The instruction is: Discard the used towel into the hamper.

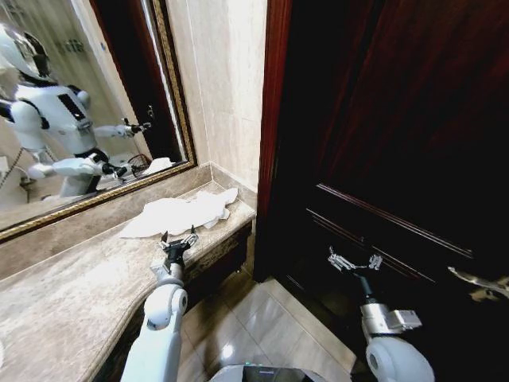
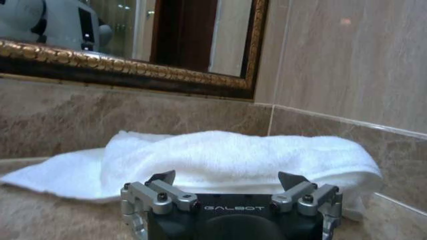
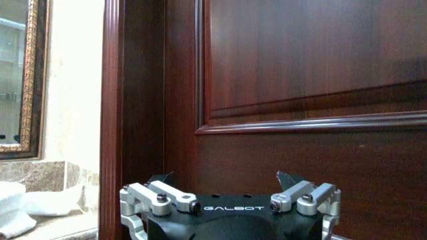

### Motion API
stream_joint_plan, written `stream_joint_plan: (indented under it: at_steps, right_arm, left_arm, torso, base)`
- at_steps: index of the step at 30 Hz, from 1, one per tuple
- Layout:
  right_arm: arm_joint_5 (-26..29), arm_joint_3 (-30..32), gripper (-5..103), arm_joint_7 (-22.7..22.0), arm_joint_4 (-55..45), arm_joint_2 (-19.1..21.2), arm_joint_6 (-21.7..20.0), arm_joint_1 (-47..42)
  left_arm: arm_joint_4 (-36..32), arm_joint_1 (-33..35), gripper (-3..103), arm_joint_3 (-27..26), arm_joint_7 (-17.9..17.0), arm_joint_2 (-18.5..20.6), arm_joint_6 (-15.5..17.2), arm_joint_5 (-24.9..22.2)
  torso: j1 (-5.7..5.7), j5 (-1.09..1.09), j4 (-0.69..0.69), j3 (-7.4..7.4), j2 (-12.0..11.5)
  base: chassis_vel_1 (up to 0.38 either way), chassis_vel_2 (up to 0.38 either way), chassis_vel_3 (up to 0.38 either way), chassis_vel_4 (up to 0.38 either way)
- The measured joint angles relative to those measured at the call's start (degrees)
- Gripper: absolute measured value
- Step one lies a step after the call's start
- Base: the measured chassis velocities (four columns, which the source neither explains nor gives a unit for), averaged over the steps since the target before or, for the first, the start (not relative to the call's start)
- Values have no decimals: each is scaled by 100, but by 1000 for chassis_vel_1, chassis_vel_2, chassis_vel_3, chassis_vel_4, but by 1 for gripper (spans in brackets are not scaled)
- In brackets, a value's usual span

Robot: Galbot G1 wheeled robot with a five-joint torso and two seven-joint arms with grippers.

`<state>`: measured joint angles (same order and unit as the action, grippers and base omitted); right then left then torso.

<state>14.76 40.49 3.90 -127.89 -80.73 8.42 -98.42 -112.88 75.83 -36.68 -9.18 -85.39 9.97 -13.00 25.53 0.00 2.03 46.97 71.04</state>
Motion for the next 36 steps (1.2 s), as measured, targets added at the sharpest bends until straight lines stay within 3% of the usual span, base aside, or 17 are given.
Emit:
stream_joint_plan:
  at_steps: [11,18,26,29,30,32,36]
  right_arm:
    - [-60,-21,100,5,78,-65,36,3]
    - [-84,-19,100,119,120,-82,113,-12]
    - [-76,13,100,106,139,-78,128,15]
    - [-72,16,100,99,146,-78,130,28]
    - [-69,14,100,95,151,-79,131,41]
    - [-68,10,100,94,154,-81,132,48]
    - [-68,-6,100,90,168,-96,132,69]
  left_arm:
    - [777,-879,100,199,-67,618,142,-570]
    - [1320,-1441,100,492,-133,663,272,-713]
    - [1535,-1583,102,661,-181,632,502,-796]
    - [1516,-1590,98,659,-188,629,598,-790]
    - [1503,-1593,88,652,-199,641,636,-786]
    - [1495,-1592,88,645,-203,652,652,-785]
    - [1473,-1566,72,622,-204,676,673,-773]
  torso:
    - [0,-1,1,0,1]
    - [0,0,-1,0,1]
    - [0,1,1,0,1]
    - [0,1,0,0,1]
    - [0,1,0,0,1]
    - [0,1,0,0,1]
    - [0,1,0,0,1]
  base:
    - [0,0,0,0]
    - [0,0,0,0]
    - [0,0,0,0]
    - [0,0,0,0]
    - [0,0,0,0]
    - [0,0,0,0]
    - [0,0,0,0]
